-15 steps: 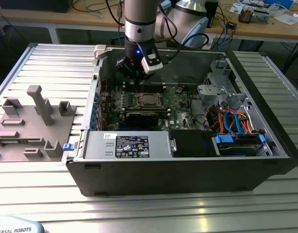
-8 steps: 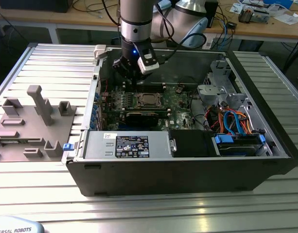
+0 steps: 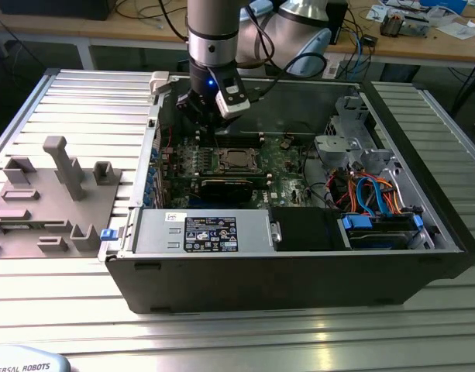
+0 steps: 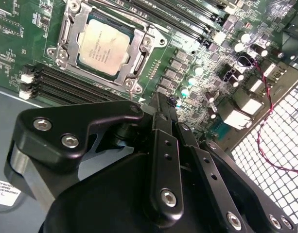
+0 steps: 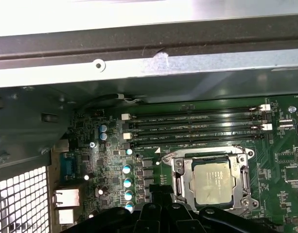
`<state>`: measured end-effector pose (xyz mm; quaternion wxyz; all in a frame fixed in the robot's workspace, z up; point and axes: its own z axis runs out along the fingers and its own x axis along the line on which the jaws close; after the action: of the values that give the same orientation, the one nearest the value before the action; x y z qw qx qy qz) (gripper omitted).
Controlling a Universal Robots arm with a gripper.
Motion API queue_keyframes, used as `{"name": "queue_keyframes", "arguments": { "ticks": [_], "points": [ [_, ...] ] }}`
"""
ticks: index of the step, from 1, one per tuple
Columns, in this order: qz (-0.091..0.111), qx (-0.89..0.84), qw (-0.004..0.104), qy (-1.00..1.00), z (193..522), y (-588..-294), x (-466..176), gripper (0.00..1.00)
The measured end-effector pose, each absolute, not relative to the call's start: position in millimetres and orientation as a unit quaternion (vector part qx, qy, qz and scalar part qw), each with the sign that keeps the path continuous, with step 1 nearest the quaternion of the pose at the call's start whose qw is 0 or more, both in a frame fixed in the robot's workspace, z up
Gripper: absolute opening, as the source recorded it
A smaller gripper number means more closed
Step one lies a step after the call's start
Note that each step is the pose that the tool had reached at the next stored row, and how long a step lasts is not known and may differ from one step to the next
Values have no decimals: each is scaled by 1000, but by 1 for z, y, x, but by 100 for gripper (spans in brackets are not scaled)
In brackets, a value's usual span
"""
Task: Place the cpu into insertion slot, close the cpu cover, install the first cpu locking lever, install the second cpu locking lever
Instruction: 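Install the first cpu locking lever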
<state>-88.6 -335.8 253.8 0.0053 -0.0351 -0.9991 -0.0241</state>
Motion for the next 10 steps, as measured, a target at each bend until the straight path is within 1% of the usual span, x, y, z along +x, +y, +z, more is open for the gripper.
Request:
{"name": "queue_keyframes", "arguments": {
  "ticks": [10],
  "points": [
    [-24, -35, 5, -999, 254, -335, -92, 11]
  ]
}}
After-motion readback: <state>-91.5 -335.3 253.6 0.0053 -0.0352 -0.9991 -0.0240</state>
